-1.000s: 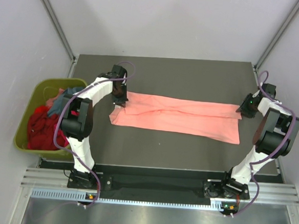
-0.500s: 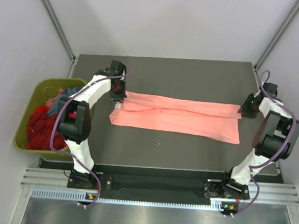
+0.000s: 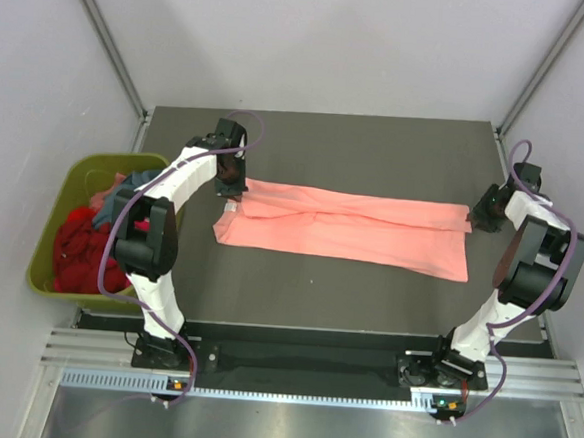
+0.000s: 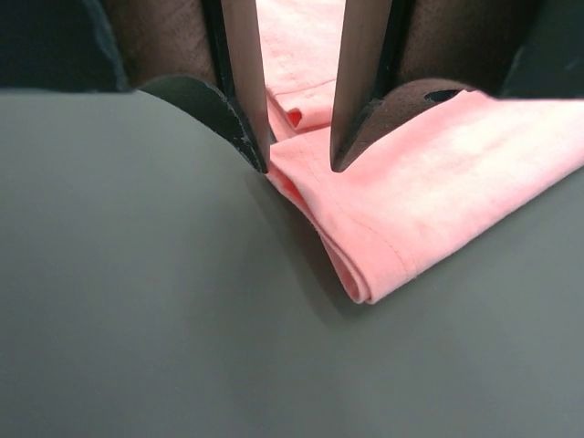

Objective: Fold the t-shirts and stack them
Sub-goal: Fold the tshirt

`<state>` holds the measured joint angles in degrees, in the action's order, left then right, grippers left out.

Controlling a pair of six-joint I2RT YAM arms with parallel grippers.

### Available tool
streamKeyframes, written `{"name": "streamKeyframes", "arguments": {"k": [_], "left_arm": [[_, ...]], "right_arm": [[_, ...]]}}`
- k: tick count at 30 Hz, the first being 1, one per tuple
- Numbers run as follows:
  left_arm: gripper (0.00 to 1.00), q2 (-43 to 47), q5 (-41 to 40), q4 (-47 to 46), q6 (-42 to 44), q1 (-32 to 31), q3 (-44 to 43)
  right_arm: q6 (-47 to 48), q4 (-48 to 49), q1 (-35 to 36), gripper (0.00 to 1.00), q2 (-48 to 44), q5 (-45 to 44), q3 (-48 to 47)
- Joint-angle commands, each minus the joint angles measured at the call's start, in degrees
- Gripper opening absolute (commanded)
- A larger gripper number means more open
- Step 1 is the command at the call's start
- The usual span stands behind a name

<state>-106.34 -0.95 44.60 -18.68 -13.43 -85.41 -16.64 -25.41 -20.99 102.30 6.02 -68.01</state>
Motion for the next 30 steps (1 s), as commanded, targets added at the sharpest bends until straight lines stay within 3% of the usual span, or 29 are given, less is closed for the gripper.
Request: {"name": "streamKeyframes", "arguments": {"k": [1, 14, 17, 18, 21, 30], "left_arm": [[0.0, 2.1, 0.0, -1.4, 0.9, 0.0, -0.4], [0.0, 0.8, 0.1, -2.0, 1.1, -0.1, -1.1], [0.0, 0.6, -0.1, -2.0, 1.1, -0.1, -1.3], [0.0, 0.4, -0.2, -2.0, 1.1, -0.1, -1.4], [0.0, -0.2, -1.0, -1.7, 1.0, -0.1, -2.2], [0.0, -5.0, -10.0, 3.0, 2.4, 0.1, -12.1]], "right_arm": [[-1.7, 2.6, 0.3, 0.33, 1.3, -1.0, 0.9], [-3.3, 2.6, 0.3, 0.31, 2.7, -3.5, 1.7], [-3.1, 3.2, 0.3, 0.24, 3.0, -3.6, 1.8], [-2.9, 3.5, 0.3, 0.14, 3.1, -3.6, 1.7], [-2.1, 3.6, 0.3, 0.0, 3.3, -2.9, 0.3], [-2.1, 3.1, 0.7, 0.0, 0.8, 1.5, -2.7]]}}
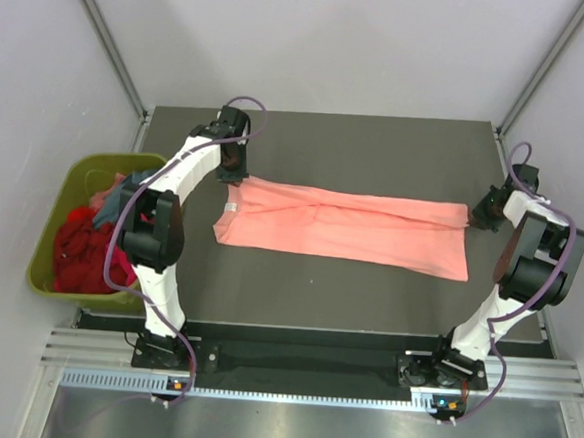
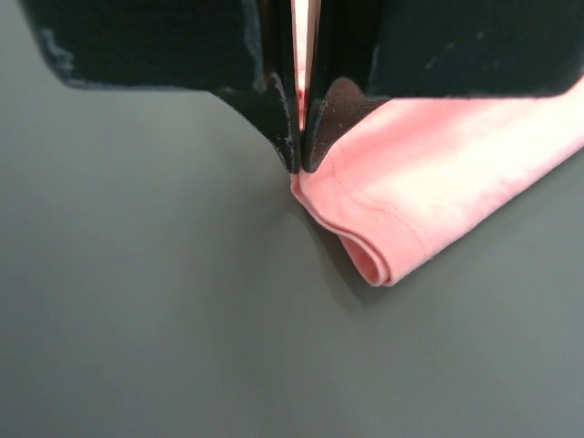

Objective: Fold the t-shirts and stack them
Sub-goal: Fold the tshirt

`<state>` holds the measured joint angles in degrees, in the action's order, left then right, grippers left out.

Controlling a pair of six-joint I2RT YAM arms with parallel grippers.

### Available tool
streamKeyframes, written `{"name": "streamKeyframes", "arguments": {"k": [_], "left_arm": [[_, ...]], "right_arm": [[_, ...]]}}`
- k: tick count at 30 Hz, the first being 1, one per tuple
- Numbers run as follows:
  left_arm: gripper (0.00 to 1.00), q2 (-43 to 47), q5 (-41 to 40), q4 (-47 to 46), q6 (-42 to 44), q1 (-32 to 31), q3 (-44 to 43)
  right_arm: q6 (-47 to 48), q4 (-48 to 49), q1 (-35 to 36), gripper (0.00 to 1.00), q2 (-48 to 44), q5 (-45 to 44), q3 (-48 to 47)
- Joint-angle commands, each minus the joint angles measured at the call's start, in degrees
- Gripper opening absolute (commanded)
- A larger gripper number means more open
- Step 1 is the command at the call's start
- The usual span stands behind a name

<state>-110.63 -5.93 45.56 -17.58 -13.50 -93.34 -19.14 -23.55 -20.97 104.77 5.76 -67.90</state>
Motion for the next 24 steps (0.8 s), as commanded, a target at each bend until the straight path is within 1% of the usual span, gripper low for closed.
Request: {"name": "streamKeyframes", "arguments": {"k": [1, 9, 15, 18, 22, 24], "left_arm": [[0.0, -0.9, -6.0, 2.5, 1.5, 0.2, -4.8], [0.0, -2.1, -7.3, 4.1, 1.8, 0.9, -8.9], [0.0, -2.0, -4.9, 4.0, 1.7, 1.0, -9.0], [0.0, -0.9, -4.4, 2.9, 1.7, 1.0, -5.7], [0.0, 0.0, -3.9, 0.7, 1.6, 0.9, 1.9], [0.0, -0.2, -3.9, 0.1, 1.4, 0.9, 4.0]], "right_arm": [[0.5, 1.2, 0.8, 0.0, -2.1, 2.3, -2.7], [0.3, 1.8, 0.8, 0.0, -5.2, 4.3, -1.6], [0.3, 3.2, 0.9, 0.0, -7.3, 4.9, -0.7], [0.2, 3.7, 1.0, 0.0, -8.0, 4.7, 1.0], [0.2, 5.6, 1.2, 0.0, -8.6, 4.7, 5.2], [0.2, 6.8, 1.2, 0.0, -9.0, 4.5, 7.4]]}}
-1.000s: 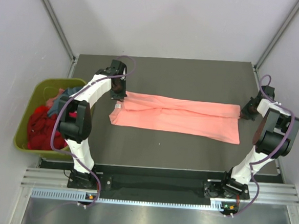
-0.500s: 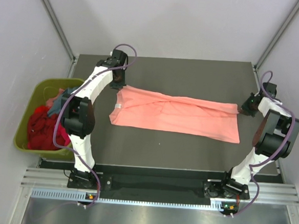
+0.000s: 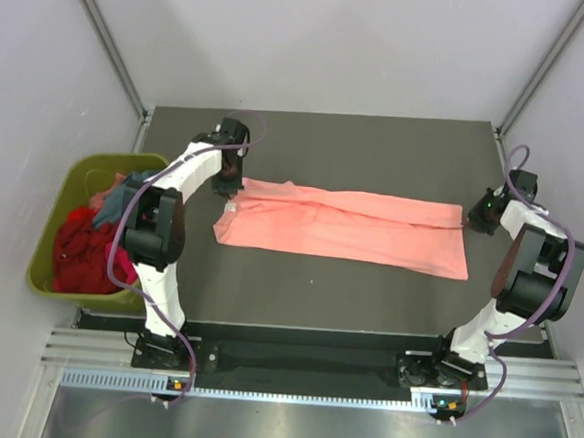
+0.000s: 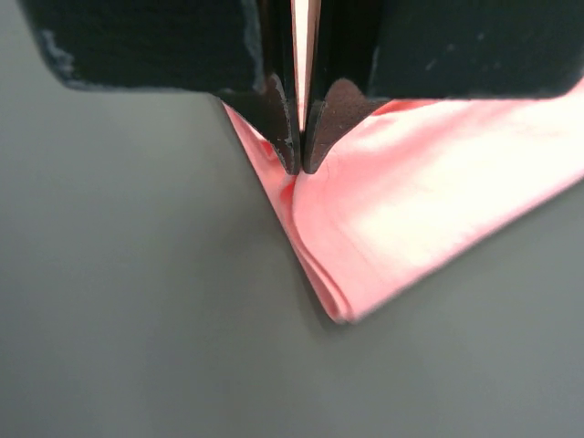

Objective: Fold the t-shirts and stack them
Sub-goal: Fold the tshirt

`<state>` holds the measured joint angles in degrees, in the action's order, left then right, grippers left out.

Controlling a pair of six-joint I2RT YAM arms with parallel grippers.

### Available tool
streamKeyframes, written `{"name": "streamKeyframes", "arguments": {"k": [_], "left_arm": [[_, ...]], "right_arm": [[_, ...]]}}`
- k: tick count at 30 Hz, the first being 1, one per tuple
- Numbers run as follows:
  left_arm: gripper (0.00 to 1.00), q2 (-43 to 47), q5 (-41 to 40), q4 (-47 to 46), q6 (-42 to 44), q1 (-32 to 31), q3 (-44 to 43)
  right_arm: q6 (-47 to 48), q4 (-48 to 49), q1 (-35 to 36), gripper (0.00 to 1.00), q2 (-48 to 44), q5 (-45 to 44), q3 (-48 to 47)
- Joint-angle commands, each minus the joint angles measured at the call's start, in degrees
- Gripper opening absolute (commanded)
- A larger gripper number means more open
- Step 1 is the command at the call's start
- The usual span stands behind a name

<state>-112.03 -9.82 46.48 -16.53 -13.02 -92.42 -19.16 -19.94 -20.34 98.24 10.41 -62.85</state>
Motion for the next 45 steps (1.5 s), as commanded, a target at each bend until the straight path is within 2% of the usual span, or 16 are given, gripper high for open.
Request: {"name": "streamKeyframes", "arguments": {"k": [1, 5, 7, 8, 12, 15, 17, 24, 27, 32, 39, 41, 45], "left_arm": [[0.0, 1.0, 0.1, -1.6, 0.4, 0.4, 4.9], [0.0, -0.6, 1.4, -1.2, 0.7, 0.2, 6.6], [0.0, -0.8, 1.4, -0.3, 1.1, -0.3, 6.7], [0.04, -0.6, 1.2, -0.2, 1.3, -0.5, 6.7], [0.24, 1.2, 0.5, 0.3, 1.6, -1.0, 5.3], [0.28, 1.5, 2.3, 1.7, 1.6, -1.0, 0.9], [0.29, 1.5, 6.2, 1.3, 1.7, -1.0, -2.0], [0.3, -1.3, 20.6, -2.8, 1.9, -1.1, -3.9], [0.29, -4.2, 22.7, -2.8, 1.1, -1.3, -3.4], [0.27, -5.8, 21.2, -3.7, -0.9, -2.1, 0.3], [0.26, -3.9, 15.9, -6.4, -3.4, -3.6, 7.6], [0.27, -2.5, 15.5, -6.7, -3.2, -3.6, 6.9], [0.32, -3.2, 10.5, -4.1, -2.2, -2.2, -1.2]], "right_arm": [[0.2, 3.5, 0.6, 0.0, -2.4, -0.3, 3.0], [0.6, 3.7, 0.6, 0.01, -2.3, -1.4, 3.9], [1.0, 3.2, 0.6, 0.09, -2.9, -1.2, 3.1], [1.2, 2.8, 0.6, 0.17, -3.2, -1.0, 2.9], [1.9, 0.7, 0.7, 0.28, -5.6, -0.8, 1.1], [2.7, -1.6, 0.8, 0.32, -5.3, -0.2, -1.1], [3.3, -2.6, 1.1, 0.33, -4.6, 0.4, -2.5], [5.1, -4.8, 3.8, 0.33, -1.1, 2.0, -6.5], [4.9, -4.3, 4.2, 0.3, 1.0, 2.0, -6.8], [4.1, -3.0, 4.2, 0.27, 4.6, -0.4, -5.5], [2.7, -3.0, 4.2, 0.26, 8.4, -9.4, -4.6], [2.7, -2.8, 4.2, 0.25, 8.6, -10.1, -4.6], [2.9, -2.6, 4.2, 0.25, 8.6, -10.2, -5.4]]}}
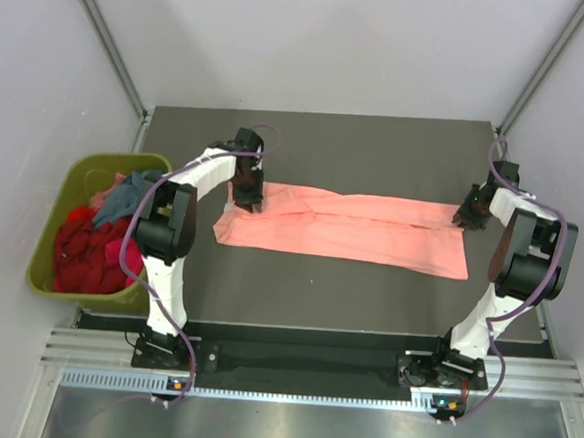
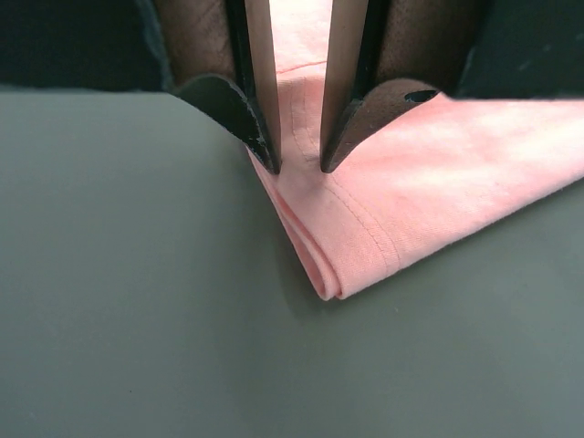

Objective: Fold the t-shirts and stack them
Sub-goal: Fold the tshirt

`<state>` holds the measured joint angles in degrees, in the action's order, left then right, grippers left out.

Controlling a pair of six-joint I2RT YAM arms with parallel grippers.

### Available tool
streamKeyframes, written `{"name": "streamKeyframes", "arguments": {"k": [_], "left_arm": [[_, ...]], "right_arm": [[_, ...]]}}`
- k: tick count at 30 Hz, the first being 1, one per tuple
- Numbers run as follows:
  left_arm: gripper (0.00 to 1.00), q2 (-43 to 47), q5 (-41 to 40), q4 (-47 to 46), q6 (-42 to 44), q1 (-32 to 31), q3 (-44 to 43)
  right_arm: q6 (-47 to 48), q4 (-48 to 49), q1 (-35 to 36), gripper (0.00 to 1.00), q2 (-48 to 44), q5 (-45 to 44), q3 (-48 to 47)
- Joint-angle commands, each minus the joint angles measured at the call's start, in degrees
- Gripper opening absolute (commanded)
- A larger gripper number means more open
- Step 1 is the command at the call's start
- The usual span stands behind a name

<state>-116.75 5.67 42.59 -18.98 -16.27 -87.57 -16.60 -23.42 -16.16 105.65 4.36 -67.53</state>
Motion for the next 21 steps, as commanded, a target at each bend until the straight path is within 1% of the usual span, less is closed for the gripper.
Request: {"name": "streamKeyframes", "arguments": {"k": [1, 2, 3, 6, 7, 11, 18, 20, 21], "left_arm": [[0.34, 1.1, -5.1, 0.0, 0.4, 1.6, -7.4], [0.34, 0.5, -6.9, 0.0, 0.6, 2.9, -9.7], [0.35, -1.0, -6.7, 0.7, 0.6, 3.7, -10.9], [0.36, -3.8, -5.9, 0.8, 1.1, 6.1, -14.0], [0.37, -4.4, -4.1, 0.4, 1.8, 6.6, -14.6], [0.4, -6.9, -4.1, 0.0, 2.8, 7.0, -17.7], [0.41, -12.4, -2.9, -1.3, 3.3, 7.9, -20.5], [0.37, -13.4, -2.6, -1.3, 3.6, 7.9, -21.4], [0.26, -14.2, -2.7, -1.3, 3.6, 7.9, -21.7]], "right_arm": [[0.5, 0.8, 0.0, 0.25, 1.1, -4.1, -0.9], [0.7, 0.9, 0.0, 0.25, 1.0, -4.1, -1.1], [0.8, 0.8, 0.0, 0.25, 0.9, -4.0, -1.4], [1.2, 1.4, 0.0, 0.26, 0.6, -3.8, -1.2], [1.2, 1.5, 0.0, 0.26, 0.6, -3.9, -1.2], [1.1, 2.2, 0.0, 0.26, 0.6, -3.3, -1.3], [1.4, 2.2, -0.1, 0.26, 1.3, -3.8, -2.1], [1.4, 2.2, -0.1, 0.26, 1.6, -4.1, -2.3], [1.6, 2.2, -0.1, 0.26, 1.7, -4.1, -2.3]]}}
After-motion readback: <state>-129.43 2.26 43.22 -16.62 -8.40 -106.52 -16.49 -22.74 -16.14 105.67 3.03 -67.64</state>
